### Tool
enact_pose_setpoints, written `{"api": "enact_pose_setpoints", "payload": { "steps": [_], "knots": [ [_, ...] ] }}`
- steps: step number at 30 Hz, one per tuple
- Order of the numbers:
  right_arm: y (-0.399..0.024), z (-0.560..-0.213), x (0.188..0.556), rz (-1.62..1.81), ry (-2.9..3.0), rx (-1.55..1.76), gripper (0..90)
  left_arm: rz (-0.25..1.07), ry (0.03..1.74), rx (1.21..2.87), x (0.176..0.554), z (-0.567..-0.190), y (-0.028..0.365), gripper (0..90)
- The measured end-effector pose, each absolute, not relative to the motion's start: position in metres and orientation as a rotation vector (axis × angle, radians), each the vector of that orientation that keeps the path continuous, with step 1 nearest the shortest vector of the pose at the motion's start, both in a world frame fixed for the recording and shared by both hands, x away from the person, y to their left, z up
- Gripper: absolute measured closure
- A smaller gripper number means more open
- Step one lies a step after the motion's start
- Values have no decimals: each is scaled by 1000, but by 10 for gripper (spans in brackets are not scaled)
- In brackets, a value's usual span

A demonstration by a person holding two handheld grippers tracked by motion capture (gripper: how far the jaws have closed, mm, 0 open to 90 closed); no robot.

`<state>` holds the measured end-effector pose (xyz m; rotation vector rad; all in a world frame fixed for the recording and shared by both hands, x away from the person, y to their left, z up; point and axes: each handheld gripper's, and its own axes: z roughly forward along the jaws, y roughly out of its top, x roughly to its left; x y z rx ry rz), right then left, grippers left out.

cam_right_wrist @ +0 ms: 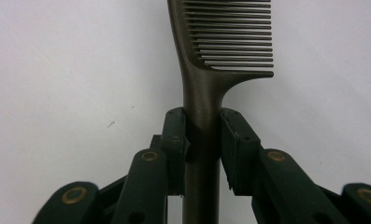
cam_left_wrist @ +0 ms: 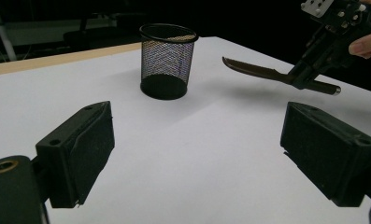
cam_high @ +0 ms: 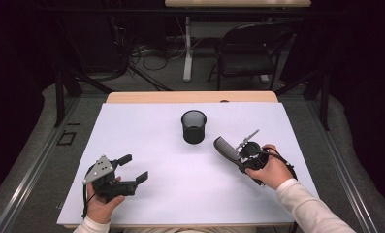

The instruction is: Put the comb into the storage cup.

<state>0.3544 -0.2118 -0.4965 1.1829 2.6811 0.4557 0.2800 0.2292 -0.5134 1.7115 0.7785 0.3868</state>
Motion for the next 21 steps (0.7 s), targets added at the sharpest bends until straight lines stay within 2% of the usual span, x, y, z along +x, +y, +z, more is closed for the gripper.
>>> {"api": "enact_pose_setpoints", "payload": {
  "steps": [21],
  "knots": [
    [-206,-484,341,684,2578,1102,726,391,782,1710,280,-514,229,100]
  ]
}}
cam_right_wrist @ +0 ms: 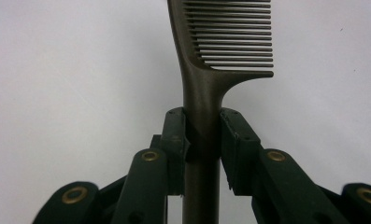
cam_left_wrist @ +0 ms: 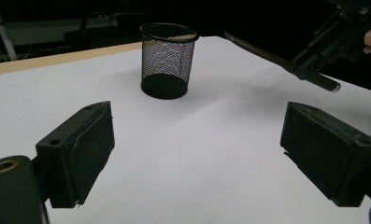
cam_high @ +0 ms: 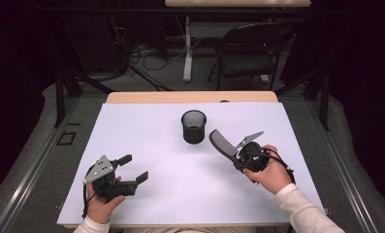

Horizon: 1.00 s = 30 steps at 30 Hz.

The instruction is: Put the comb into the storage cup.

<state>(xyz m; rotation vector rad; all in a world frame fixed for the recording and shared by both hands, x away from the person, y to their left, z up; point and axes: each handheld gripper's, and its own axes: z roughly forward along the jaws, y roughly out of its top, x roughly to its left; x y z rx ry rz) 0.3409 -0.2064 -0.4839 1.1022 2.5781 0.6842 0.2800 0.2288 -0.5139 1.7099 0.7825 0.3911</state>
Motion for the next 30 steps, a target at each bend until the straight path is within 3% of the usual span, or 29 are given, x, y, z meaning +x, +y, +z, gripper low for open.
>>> {"api": "enact_pose_setpoints", "payload": {
  "steps": [30],
  "knots": [
    [-182,-463,330,1022,2402,1032,726,388,779,1713,280,-514,229,100]
  ]
}}
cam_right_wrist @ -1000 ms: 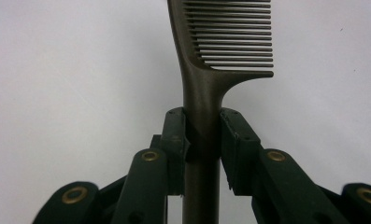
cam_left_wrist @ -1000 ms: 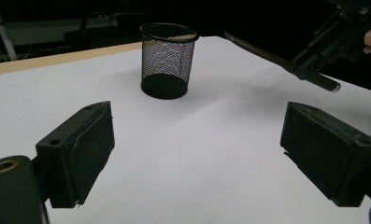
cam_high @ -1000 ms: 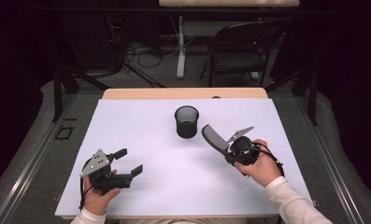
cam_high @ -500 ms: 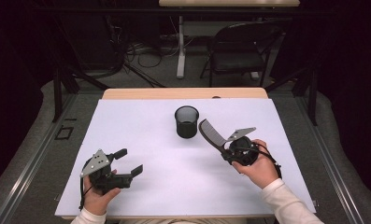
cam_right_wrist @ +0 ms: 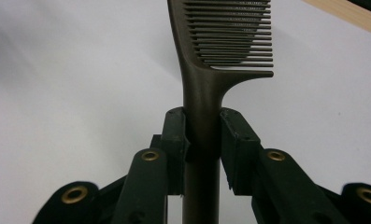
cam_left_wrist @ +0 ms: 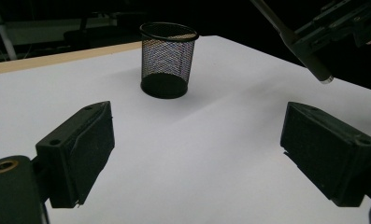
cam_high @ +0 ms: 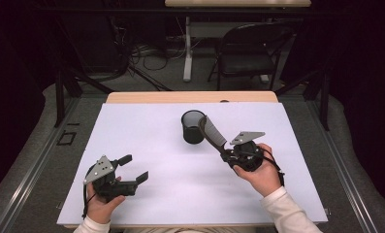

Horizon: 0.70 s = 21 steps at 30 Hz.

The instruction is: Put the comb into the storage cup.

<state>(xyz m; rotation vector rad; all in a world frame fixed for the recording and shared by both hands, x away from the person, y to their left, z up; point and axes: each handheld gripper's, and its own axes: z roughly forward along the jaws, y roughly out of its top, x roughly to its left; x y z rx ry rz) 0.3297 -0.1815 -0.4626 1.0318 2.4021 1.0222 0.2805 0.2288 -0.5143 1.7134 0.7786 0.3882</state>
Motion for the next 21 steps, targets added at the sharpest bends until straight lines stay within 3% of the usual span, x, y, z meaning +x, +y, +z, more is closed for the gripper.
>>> {"api": "enact_pose_setpoints", "payload": {
  "steps": [21],
  "knots": [
    [-144,-456,335,1123,2349,944,726,374,781,1702,281,-515,230,100]
  ]
}}
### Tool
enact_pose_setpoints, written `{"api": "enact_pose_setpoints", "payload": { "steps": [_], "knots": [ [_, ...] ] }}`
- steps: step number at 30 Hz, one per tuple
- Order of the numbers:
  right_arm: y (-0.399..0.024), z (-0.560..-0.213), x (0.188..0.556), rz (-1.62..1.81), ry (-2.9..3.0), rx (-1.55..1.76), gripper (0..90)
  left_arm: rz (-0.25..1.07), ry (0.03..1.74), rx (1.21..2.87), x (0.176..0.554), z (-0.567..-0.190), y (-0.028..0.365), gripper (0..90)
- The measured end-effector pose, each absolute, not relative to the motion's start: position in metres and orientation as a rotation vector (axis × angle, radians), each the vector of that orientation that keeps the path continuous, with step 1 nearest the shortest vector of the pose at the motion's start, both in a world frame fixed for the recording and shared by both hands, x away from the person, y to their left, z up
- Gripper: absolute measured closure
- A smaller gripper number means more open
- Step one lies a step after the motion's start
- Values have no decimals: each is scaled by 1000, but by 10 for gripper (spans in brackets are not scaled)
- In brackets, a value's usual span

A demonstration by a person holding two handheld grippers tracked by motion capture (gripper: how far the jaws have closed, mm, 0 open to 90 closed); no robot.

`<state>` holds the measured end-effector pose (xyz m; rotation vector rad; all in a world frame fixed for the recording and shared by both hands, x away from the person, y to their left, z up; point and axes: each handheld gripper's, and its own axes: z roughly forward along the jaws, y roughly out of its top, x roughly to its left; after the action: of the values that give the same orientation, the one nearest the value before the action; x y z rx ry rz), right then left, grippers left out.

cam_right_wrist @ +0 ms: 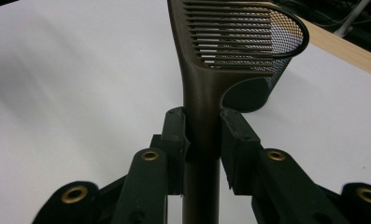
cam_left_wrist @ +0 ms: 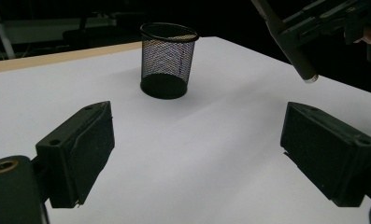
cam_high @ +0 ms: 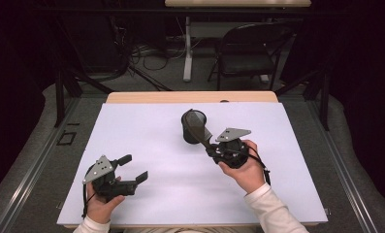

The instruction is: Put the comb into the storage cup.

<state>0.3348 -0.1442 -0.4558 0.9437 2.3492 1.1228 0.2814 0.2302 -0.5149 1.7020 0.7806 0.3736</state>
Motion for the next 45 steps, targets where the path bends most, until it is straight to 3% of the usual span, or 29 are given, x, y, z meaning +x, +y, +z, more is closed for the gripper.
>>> {"api": "enact_pose_setpoints", "payload": {
  "steps": [30,45],
  "knots": [
    [-139,-487,313,1246,2157,841,726,342,815,1662,288,-517,231,135],
    [-138,-491,310,1281,2126,849,726,291,847,1620,298,-498,219,164]
  ]
}}
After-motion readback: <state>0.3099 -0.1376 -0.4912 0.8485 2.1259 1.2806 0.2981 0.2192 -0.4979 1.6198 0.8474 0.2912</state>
